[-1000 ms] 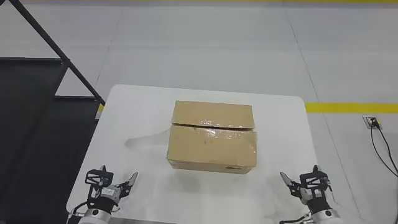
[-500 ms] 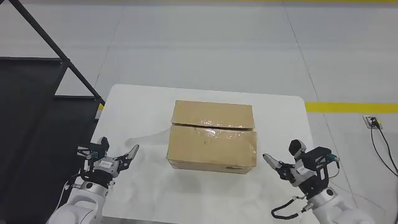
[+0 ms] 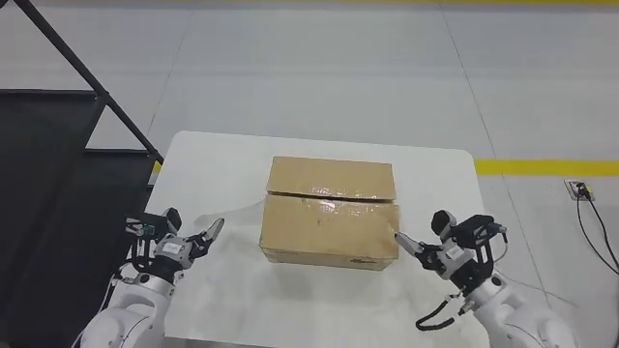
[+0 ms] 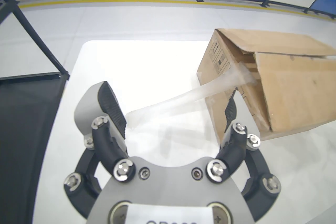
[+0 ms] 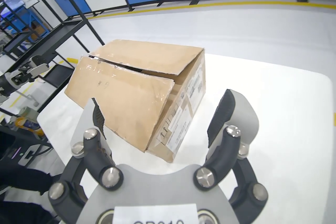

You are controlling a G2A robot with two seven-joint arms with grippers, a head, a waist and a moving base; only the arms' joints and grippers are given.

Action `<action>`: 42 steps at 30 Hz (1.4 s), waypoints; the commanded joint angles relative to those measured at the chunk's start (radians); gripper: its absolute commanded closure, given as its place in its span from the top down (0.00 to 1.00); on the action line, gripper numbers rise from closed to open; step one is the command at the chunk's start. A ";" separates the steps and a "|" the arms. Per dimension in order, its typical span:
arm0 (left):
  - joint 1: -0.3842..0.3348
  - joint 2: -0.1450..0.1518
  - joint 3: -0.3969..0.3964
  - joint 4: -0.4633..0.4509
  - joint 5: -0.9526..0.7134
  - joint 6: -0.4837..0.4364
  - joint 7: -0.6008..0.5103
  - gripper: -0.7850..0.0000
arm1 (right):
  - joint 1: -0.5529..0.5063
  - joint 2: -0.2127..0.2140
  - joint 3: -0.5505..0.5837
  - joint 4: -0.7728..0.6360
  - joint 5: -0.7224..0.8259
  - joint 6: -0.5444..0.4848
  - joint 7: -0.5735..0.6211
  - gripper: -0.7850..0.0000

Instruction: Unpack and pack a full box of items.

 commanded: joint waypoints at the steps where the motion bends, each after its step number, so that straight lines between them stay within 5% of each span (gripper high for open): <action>1: -0.033 0.001 -0.006 0.016 -0.047 -0.019 -0.033 1.00 | 0.096 -0.001 -0.022 0.082 0.094 -0.022 0.076 1.00; 11: -0.093 0.000 -0.021 0.064 -0.203 -0.073 -0.080 1.00 | 0.330 0.006 -0.055 0.351 0.487 -0.152 0.394 1.00; 26: -0.086 -0.001 -0.012 0.048 -0.210 -0.075 -0.064 1.00 | 0.392 0.040 -0.020 0.445 1.005 -0.377 0.733 1.00; 33: -0.073 0.000 -0.005 0.001 -0.245 -0.154 -0.054 1.00 | 0.303 0.092 -0.031 0.267 1.042 -0.403 0.745 1.00; 42: -0.059 0.014 0.017 -0.034 -0.190 -0.360 -0.112 1.00 | 0.183 0.218 -0.102 0.120 0.885 -0.500 0.647 1.00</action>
